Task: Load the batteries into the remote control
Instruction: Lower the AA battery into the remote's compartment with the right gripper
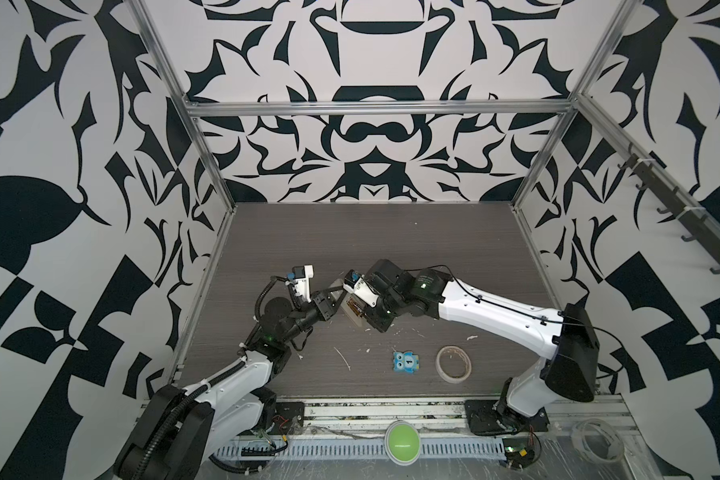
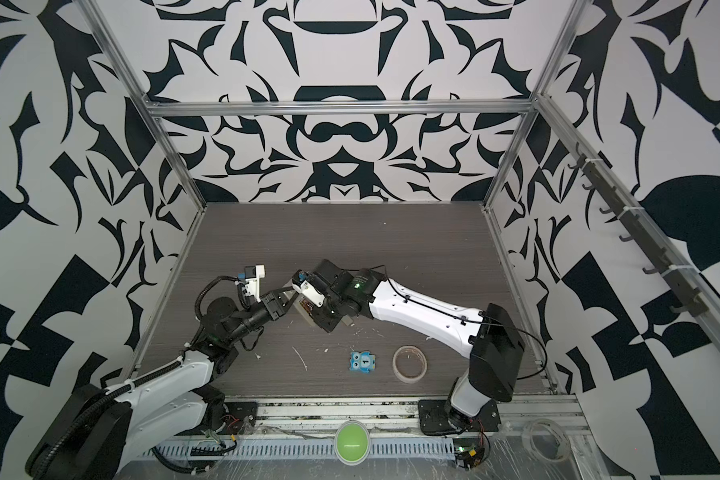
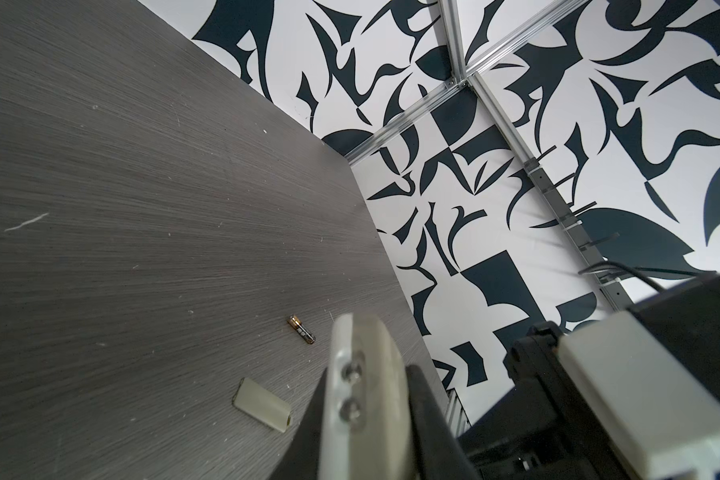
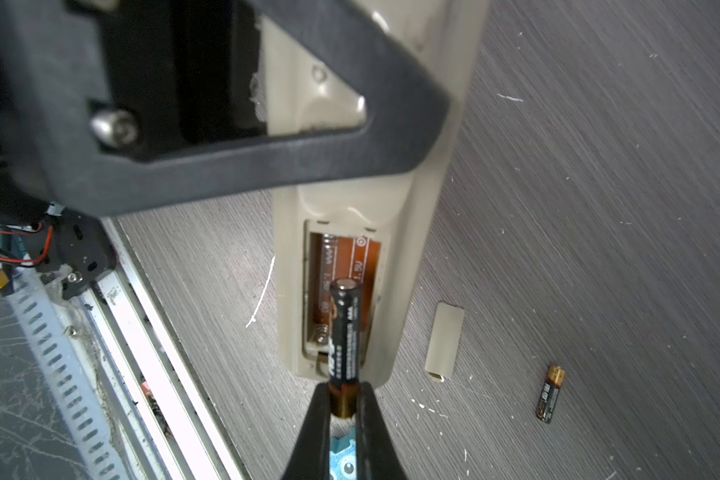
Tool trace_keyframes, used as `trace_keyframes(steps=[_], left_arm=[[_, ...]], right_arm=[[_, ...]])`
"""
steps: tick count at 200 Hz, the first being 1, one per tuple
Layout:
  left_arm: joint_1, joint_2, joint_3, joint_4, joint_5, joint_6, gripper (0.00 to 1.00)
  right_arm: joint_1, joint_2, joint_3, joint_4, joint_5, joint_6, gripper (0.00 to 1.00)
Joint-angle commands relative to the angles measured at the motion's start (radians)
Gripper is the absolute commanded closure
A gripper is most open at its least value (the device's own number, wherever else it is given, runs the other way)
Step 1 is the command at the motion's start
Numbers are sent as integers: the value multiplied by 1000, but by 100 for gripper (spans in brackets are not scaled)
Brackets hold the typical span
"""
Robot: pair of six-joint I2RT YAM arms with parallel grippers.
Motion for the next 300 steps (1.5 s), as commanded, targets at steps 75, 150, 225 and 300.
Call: trace_keyframes(steps=[75,150,225,300], left_arm=[[4,9,-26,78,-8,-14,100],[4,19,-39,108,-12,-23,100],[4,20,-44,138,-19,-37,100],[4,31,-50,176,-17,-60,100]], right_arm=[[16,42,88,-22,19,-2,100],[24,57,104,-28,13,7,100],[33,72,119,-35,13,7,100],[35,69,118,-33,8,8,90]])
